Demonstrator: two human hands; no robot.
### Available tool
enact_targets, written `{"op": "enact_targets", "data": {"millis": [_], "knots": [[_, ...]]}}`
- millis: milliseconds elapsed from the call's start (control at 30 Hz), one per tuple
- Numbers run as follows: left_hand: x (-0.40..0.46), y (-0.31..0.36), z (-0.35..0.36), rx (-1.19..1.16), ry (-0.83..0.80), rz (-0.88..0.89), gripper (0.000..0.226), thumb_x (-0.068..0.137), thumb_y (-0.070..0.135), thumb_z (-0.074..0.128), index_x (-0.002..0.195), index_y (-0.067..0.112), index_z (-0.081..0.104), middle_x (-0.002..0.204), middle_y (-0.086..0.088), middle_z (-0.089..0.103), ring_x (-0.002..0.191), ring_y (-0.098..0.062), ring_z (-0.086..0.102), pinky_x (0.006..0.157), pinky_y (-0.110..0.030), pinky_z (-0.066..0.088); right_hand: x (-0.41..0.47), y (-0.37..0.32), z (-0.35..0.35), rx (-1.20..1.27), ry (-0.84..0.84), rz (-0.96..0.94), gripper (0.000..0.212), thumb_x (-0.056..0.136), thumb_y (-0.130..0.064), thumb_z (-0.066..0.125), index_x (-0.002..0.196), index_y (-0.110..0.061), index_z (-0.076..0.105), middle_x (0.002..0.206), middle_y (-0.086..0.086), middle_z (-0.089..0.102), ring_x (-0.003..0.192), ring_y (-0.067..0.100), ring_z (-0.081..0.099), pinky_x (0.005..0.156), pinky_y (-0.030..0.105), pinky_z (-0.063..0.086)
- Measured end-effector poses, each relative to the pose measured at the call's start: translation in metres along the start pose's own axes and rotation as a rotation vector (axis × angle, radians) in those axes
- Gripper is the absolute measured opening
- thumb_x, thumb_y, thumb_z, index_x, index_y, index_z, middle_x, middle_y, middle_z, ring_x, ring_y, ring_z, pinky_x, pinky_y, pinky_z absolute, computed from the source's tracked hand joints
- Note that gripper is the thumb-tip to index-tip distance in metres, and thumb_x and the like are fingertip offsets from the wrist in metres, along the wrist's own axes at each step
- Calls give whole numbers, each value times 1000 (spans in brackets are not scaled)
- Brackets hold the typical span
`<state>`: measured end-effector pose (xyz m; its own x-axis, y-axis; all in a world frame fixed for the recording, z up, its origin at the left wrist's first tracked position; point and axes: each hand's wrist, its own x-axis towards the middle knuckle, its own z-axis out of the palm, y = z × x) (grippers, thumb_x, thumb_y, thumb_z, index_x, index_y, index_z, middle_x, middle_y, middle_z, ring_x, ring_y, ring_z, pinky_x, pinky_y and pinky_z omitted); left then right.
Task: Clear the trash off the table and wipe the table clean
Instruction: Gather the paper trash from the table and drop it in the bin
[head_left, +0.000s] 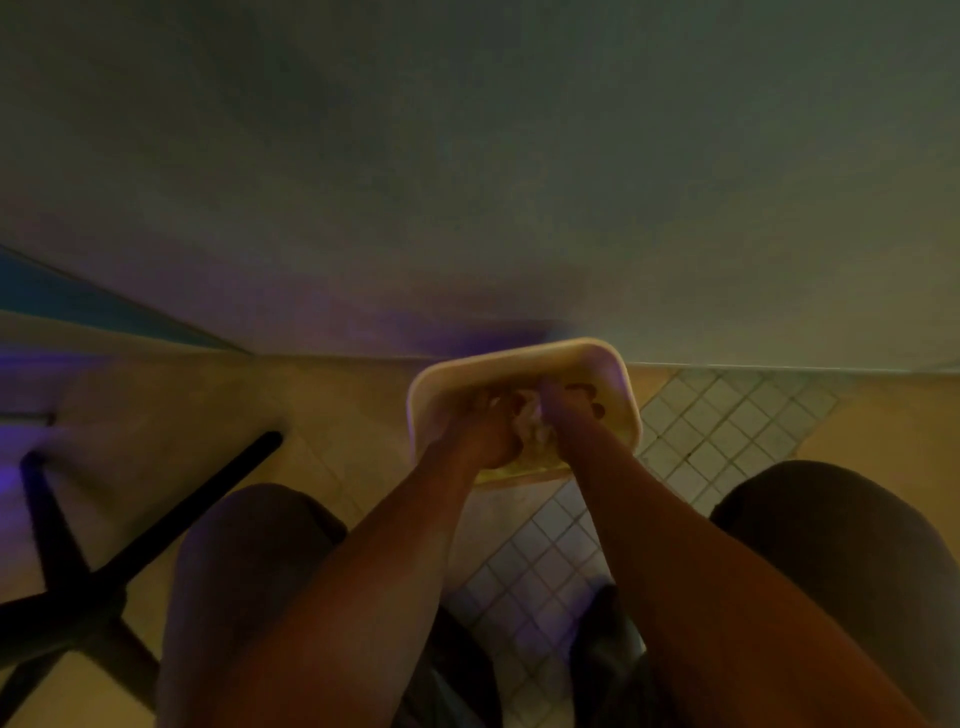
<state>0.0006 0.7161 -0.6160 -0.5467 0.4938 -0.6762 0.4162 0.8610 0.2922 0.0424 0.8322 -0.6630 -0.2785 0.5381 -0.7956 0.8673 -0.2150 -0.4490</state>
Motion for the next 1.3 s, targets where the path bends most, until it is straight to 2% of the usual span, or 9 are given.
{"op": "enact_targets", "data": {"millis": [67, 167, 267, 367, 567, 700, 900, 1133, 1300], "knots": [[10, -9, 12, -26, -32, 12, 59, 99, 34, 46, 153, 29, 24, 162, -4, 21, 148, -25, 21, 120, -46, 20, -7, -5, -1, -97, -50, -12, 75, 97, -55, 38, 151, -4, 27, 152, 21, 33, 139, 40, 33, 115, 48, 26], [9, -8, 9, 16, -30, 20, 65, 91, 53, 38, 152, 38, 22, 164, -2, 17, 150, -27, 17, 121, -50, 19, -6, -8, -5, -140, -57, 5, 81, 96, -55, 41, 153, -1, 21, 155, 23, 27, 143, 41, 26, 117, 51, 23], [0, -13, 8, 85, -18, 153, 56, 94, 48, 45, 146, 28, 40, 157, -3, 31, 150, -30, 22, 121, -46, 22, -14, -14, -15, -111, -81, -54, 103, 73, -69, 50, 149, -2, 31, 149, 21, 41, 136, 40, 40, 114, 51, 32], [-30, -7, -13, -31, 19, 84, 69, 94, 32, 62, 155, 27, 31, 162, -5, 26, 148, -26, 25, 117, -43, 29, -36, -22, -31, -97, -65, -113, 123, 51, -82, 52, 146, -5, 41, 144, 17, 51, 129, 36, 51, 108, 50, 41], [-130, 17, -79, -174, 64, 6, 74, 93, 31, 61, 157, 24, 24, 164, -8, 17, 147, -32, 27, 114, -42, 31, -146, -79, -92, -282, -83, -159, 73, 88, -53, 61, 144, -8, 46, 144, 19, 51, 131, 35, 49, 107, 38, 40], [-212, 44, -128, -248, 73, -75, 75, 91, 32, 60, 156, 31, 23, 161, -6, 25, 138, -35, 37, 109, -43, 39, -223, -108, -133, -355, -140, -161, 50, 92, -46, 58, 133, -18, 59, 136, 11, 59, 124, 32, 55, 96, 32, 42], [-329, 85, -204, -345, 156, -97, 74, 91, 32, 62, 155, 26, 27, 161, -7, 24, 141, -31, 35, 110, -37, 37, -364, -148, -190, -366, -253, -170, 46, 95, -35, 60, 136, -16, 55, 139, 12, 55, 125, 32, 53, 105, 36, 44], [-442, 120, -286, -440, 299, -145, 71, 90, 30, 62, 152, 27, 28, 158, -8, 28, 137, -30, 40, 102, -40, 44, -500, -189, -234, -356, -329, -225, 43, 96, -23, 59, 137, -13, 53, 134, 13, 56, 118, 30, 56, 68, 23, 42], [-495, 133, -319, -506, 396, -213, 72, 90, 29, 64, 153, 27, 29, 162, -8, 22, 143, -32, 33, 111, -41, 36, -563, -216, -250, -397, -412, -349, 46, 93, -28, 62, 137, -19, 53, 135, 9, 59, 119, 28, 57, 106, 42, 43]]}}
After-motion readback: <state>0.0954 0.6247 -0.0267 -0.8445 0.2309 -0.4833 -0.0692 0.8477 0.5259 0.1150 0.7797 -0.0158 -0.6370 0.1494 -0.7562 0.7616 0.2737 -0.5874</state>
